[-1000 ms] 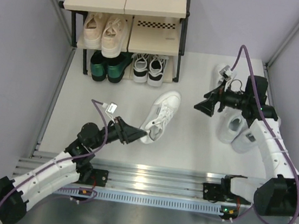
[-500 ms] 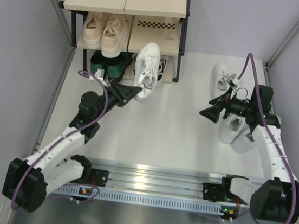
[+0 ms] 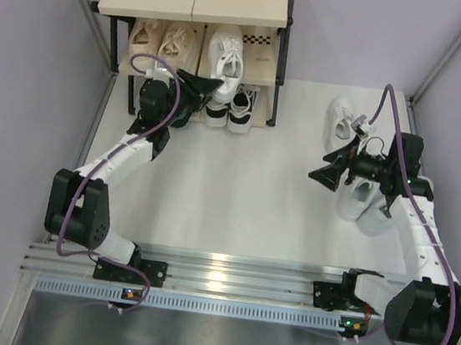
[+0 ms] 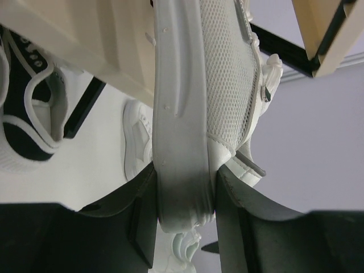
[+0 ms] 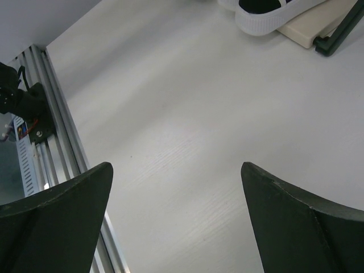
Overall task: Place and organize the shoes onto the shoe shelf
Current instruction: Place the shoe at the shoe shelf.
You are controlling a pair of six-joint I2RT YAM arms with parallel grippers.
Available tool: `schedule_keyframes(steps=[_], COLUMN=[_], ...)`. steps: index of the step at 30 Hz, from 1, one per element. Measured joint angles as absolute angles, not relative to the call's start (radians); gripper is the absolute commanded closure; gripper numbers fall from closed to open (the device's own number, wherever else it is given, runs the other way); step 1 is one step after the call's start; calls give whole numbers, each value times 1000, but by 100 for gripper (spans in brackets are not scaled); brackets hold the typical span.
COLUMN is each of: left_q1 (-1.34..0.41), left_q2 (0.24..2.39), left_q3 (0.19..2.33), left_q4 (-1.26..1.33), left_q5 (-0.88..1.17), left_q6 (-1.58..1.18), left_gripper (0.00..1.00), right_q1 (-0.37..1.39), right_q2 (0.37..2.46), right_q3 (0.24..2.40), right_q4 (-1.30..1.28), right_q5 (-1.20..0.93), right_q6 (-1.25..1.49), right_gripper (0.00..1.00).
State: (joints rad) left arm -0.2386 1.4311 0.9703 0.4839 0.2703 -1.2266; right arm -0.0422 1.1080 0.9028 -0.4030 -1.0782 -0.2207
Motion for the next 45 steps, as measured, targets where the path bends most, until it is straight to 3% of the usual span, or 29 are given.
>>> schedule_keyframes(steps=[15,26,31,33,35,38,45], left_q1=[-209,-207,-206,-205,-205,-202,-188], left_q2=[1788,1905,1914,1914,1914,1908,1888], left_q3=[1380,1592,1622,1623,1623,1623,1623], left_q4=[346,154,109,105,103,98,61], left_q5=[254,207,204,204,205,207,220], left_q6=[-1267,-1256,-1257,-1257,-1256,-1254,-1254], left_gripper=[100,99,68,62,46,37,33], right_q1=[-51,-57,-64,-64,-65,-69,-76], right_q2=[1107,1107,1107,1107,1107,1107,1107], right_q3=[894,890,890,890,890,890,890], right_q4=[-396,-390,-390,-390,-390,-390,-389], right_q5=[-1083,-1086,-1086,-1087,-1087,-1087,-1093], right_q6=[-236,-236,-236,-236,-236,-236,-236], right_gripper=[5,5,5,5,5,5,5])
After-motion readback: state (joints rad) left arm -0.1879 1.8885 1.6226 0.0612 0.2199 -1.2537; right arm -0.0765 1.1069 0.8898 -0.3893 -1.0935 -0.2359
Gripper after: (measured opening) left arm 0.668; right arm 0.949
